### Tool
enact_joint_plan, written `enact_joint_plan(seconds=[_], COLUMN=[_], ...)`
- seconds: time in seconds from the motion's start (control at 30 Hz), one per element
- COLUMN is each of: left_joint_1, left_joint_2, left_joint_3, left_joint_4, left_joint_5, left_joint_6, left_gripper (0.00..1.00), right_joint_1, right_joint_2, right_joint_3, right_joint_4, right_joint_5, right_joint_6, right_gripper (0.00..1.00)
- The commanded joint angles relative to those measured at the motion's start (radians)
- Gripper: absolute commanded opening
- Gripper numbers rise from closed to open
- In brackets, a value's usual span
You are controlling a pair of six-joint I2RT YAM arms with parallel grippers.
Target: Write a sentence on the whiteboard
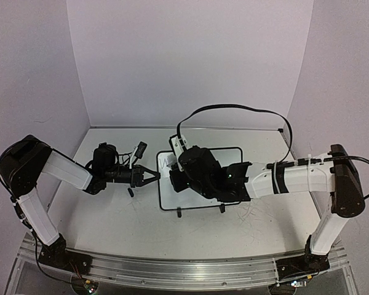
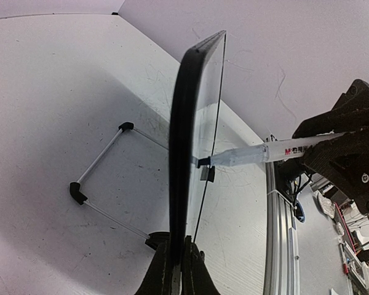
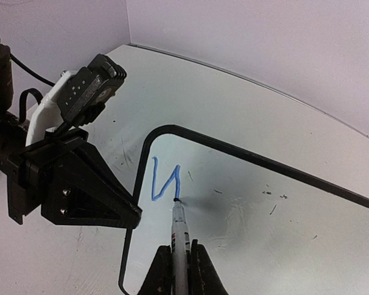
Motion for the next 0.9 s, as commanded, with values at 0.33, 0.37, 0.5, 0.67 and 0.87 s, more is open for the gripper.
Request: enact_joint_plan(seconds=[0.33,0.37,0.5,0.67,0.87], left_joint_1=[-0.018,-0.019,-0.018,-0.018,-0.019], left_joint_2=[-0.041,-0.041,-0.042,-0.042,-0.04], left_joint_3=[0.015,0.014,0.015,0.015,0.019], left_joint_4=[-0.005,-0.006,-0.007,-0.007,-0.008], left_joint_5=[0.053,0.053,0.052,0.054,0.055], left_joint_6=[0.016,0.016,0.016,0.016,0.016], left_gripper=[0.0,0.0,0.0,0.0,0.0], right_joint_1=[0.002,0.002,0.004,0.004,0.003], right_joint_2=[-0.028,-0.028,-0.028,-0.031,-0.033], right_joint_3=[-0.021,-0.021,-0.023,-0.024,-0.012], right_joint_4=[-0.031,-0.032,-0.034,-0.034,-0.013], right_joint_5=[0.018,0.018,0.023,0.034,0.06], right_joint_6=[0.028,0.029,0.03,0.035,0.019], right_gripper=[0.0,0.0,0.0,0.0,0.0])
